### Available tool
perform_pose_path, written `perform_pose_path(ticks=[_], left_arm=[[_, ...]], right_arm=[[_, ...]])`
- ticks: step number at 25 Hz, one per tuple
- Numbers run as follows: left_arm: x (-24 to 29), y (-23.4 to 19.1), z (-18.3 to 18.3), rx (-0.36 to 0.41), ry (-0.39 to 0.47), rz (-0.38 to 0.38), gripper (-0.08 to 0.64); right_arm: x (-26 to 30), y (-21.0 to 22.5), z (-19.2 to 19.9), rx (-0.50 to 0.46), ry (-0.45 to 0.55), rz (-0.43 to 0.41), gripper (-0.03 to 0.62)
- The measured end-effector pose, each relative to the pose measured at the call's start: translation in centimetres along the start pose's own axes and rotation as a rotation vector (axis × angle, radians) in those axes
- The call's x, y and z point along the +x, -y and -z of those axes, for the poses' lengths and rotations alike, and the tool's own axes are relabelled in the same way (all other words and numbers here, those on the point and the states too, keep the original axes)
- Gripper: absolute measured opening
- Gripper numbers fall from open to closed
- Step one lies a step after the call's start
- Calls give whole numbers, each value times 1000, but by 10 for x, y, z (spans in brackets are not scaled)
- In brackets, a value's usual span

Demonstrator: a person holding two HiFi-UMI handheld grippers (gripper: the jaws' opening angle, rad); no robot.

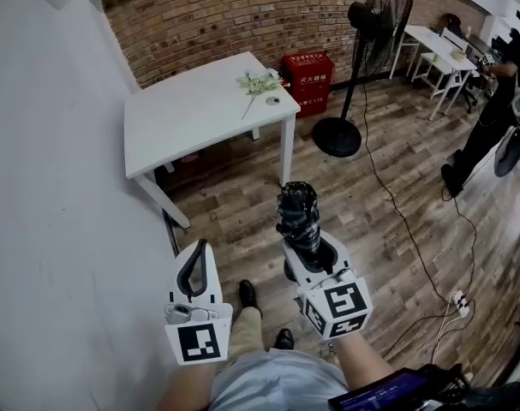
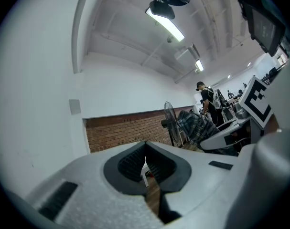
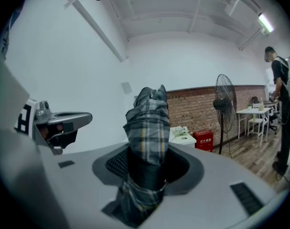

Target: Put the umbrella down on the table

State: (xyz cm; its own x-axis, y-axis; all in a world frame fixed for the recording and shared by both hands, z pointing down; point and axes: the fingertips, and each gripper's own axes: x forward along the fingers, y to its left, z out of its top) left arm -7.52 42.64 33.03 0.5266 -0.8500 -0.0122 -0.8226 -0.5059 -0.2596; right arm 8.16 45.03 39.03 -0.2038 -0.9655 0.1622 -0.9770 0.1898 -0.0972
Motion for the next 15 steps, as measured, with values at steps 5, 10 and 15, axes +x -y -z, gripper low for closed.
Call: perform_pose_path(ticks=[5,10,15], left_arm=[[48,-36,22,-47,-15,-13,2],[107,-75,38,-64,-4,-11,2],[159,-119,41,-68,14,-2,2]], right_arm=[[55,6,-2,-15,-24,-8,179],[122,12,-9,-33,-40,-7,180],[189,13,-31,-44,-28,0,181]])
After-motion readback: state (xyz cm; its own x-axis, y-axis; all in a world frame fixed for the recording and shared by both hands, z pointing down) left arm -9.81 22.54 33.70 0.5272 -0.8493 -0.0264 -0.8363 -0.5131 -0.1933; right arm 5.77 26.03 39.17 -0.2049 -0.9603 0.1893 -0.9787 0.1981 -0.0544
